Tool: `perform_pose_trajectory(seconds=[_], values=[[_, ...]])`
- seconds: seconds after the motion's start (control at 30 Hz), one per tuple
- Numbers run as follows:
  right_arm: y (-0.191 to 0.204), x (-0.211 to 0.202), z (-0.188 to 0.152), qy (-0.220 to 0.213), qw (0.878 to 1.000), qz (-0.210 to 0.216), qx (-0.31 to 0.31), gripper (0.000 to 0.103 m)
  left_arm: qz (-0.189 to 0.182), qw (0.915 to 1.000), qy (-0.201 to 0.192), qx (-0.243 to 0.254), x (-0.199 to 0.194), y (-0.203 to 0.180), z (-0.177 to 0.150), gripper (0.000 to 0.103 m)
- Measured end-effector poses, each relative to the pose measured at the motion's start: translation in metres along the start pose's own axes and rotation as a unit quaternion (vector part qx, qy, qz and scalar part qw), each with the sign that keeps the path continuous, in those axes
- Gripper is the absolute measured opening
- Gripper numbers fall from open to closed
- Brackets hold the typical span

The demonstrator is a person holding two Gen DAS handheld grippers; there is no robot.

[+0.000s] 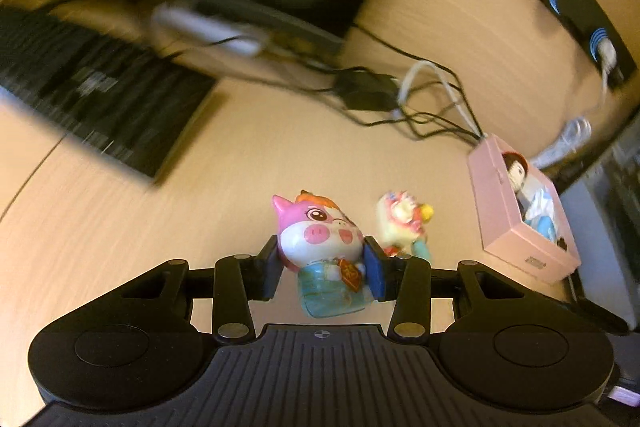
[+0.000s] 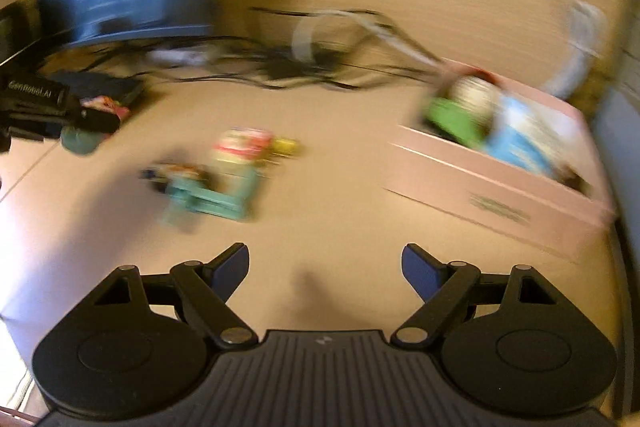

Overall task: Organize objects
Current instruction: 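Grasp the pink pig figurine with the left tool, then grasp the Mickey-style keychain with the right tool while the left tool carries the pig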

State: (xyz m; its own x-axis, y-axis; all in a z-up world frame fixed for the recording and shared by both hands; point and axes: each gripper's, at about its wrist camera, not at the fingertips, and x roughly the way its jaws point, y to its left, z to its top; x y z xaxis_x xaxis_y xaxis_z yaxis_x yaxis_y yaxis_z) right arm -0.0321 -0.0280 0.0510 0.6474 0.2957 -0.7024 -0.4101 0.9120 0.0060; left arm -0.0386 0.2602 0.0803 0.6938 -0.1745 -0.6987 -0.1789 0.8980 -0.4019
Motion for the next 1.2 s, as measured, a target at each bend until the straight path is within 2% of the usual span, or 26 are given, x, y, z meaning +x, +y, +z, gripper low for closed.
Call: perform_pose_trajectory(seconds=[0.17, 0.3, 0.43, 0.57, 0.63, 0.77, 0.93, 1.03, 1.2], values=[[0.053, 0.03, 0.025, -0.006, 0.997, 0.062, -0.045, 0.084, 0.017, 0.9983, -0.007, -0.056, -0.025, 0.02, -0.021, 0.046], [0.079, 0.056, 0.042, -0.005, 0.996, 0.081, -0.028, 0.084, 0.03, 0.9978, -0.013, -0.057, -0.048, 0.031, -0.029, 0.046], [0.099, 0.082, 0.051, 0.001, 0.997, 0.072, -0.01, 0.082, 0.035, 0.9982, -0.008, -0.047, -0.064, 0.039, -0.039, 0.046], [0.111, 0.102, 0.053, 0.01, 0.999, 0.044, -0.014, 0.068, 0.028, 0.9986, 0.006, -0.044, -0.066, 0.047, -0.045, 0.046], [0.112, 0.105, 0.052, 0.02, 0.999, 0.037, -0.005, 0.065, 0.022, 0.9988, 0.013, -0.04, -0.063, 0.048, -0.045, 0.046], [0.111, 0.09, 0.05, 0.006, 0.999, 0.048, -0.012, 0.064, 0.003, 0.9995, 0.025, -0.019, -0.053, 0.041, -0.04, 0.046], [0.11, 0.039, 0.052, -0.059, 0.997, 0.048, -0.031, 0.064, -0.041, 0.9968, 0.056, 0.041, -0.033, 0.008, -0.035, 0.046], [0.093, 0.006, 0.052, -0.081, 0.996, 0.043, -0.014, 0.064, -0.071, 0.9901, 0.086, 0.085, -0.016, -0.02, -0.041, 0.046], [0.053, -0.035, 0.038, -0.088, 0.996, -0.001, 0.025, 0.064, -0.119, 0.9735, 0.132, 0.143, 0.01, -0.065, -0.053, 0.046]])
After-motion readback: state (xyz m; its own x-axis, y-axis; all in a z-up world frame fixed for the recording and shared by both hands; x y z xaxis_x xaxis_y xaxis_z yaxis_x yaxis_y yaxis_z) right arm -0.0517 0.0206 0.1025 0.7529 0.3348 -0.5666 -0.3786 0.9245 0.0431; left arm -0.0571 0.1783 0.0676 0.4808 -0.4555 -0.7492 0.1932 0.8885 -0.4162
